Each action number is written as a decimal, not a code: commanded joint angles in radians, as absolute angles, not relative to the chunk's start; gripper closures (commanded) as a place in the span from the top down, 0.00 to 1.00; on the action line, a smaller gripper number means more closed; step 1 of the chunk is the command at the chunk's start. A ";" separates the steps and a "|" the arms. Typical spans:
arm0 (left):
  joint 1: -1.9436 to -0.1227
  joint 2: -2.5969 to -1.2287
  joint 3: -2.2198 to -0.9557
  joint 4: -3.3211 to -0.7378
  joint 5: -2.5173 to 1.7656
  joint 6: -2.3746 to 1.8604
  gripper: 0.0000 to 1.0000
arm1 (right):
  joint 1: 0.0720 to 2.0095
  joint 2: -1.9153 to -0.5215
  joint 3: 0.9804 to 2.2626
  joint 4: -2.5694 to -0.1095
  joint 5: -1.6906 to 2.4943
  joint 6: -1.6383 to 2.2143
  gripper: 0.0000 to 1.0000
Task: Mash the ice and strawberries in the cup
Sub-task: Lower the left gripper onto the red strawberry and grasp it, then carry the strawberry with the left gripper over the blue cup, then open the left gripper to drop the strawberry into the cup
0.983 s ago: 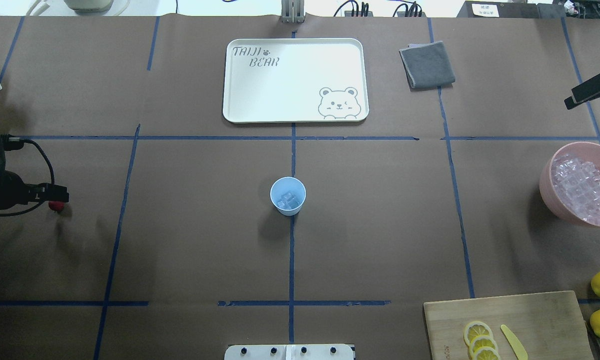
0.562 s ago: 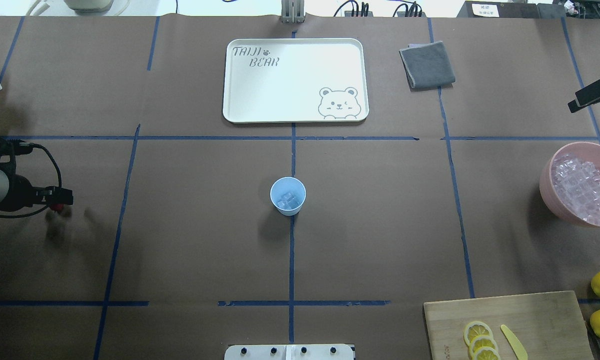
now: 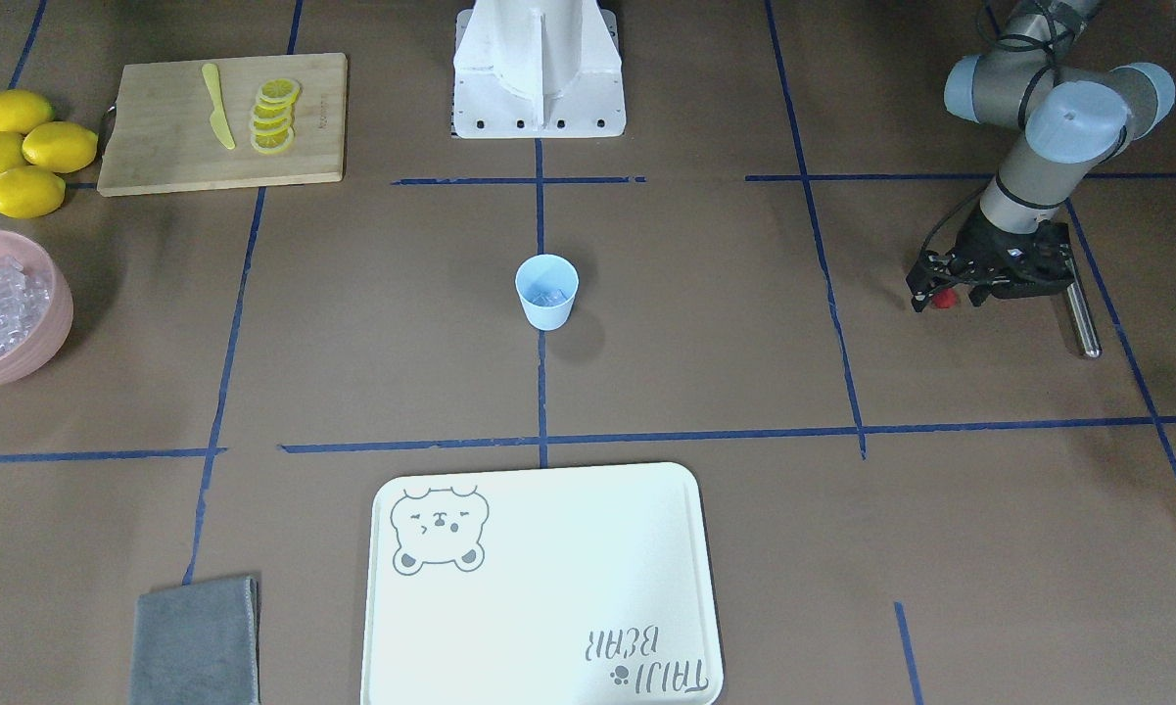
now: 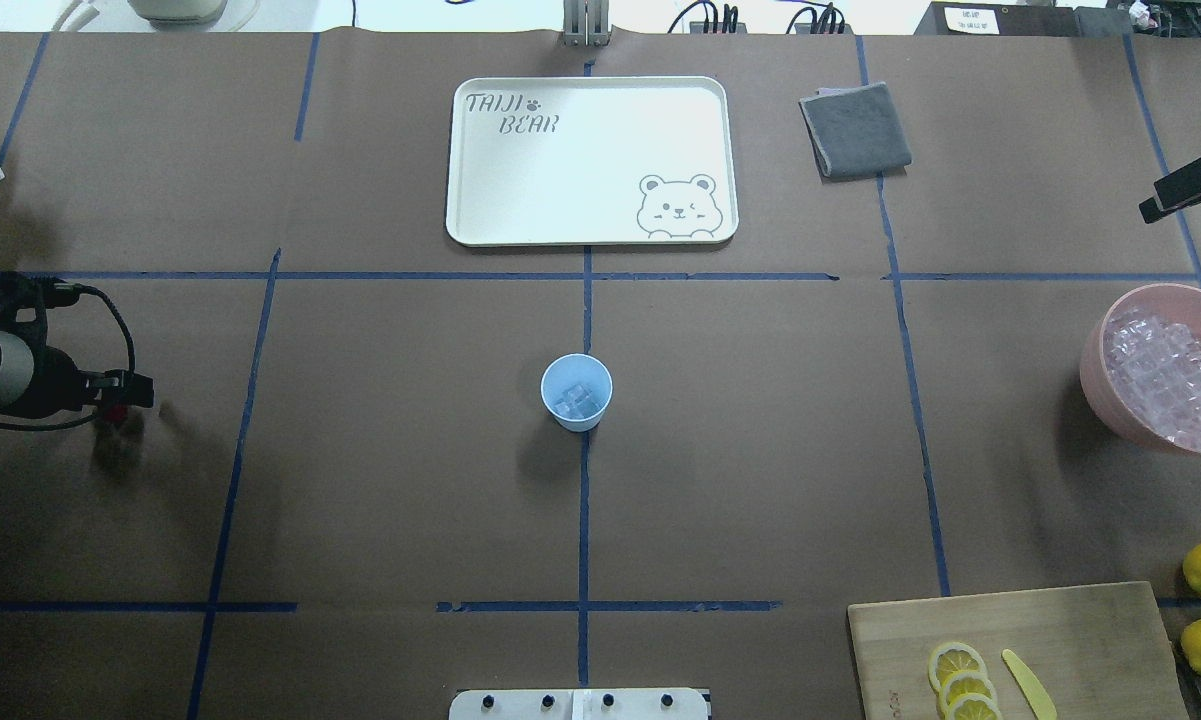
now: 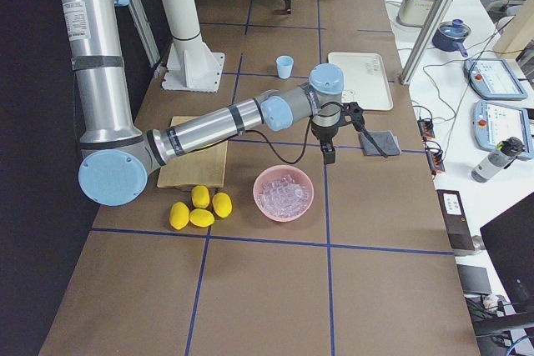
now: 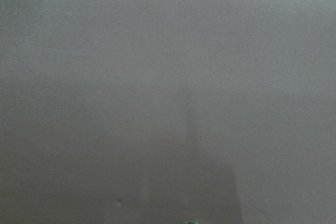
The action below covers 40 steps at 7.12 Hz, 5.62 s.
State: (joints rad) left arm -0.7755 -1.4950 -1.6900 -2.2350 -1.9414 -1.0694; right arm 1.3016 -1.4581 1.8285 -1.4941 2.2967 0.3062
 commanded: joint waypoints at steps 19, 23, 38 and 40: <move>-0.850 -2.059 -1.870 -1.523 -2.112 -1.251 0.00 | 1.592 -1.700 1.730 -1.457 2.388 -0.176 0.99; -0.649 -2.316 -1.714 -1.604 -2.038 -1.531 0.00 | 1.604 -1.695 1.747 -1.581 2.404 -0.184 0.99; -0.552 -2.364 -1.641 -1.663 -1.973 -1.534 1.00 | 1.608 -1.694 1.753 -1.582 2.402 -0.181 0.99; -0.592 -2.259 -1.757 -1.643 -1.979 -1.426 1.00 | 1.608 -1.697 1.752 -1.574 2.401 -0.181 0.99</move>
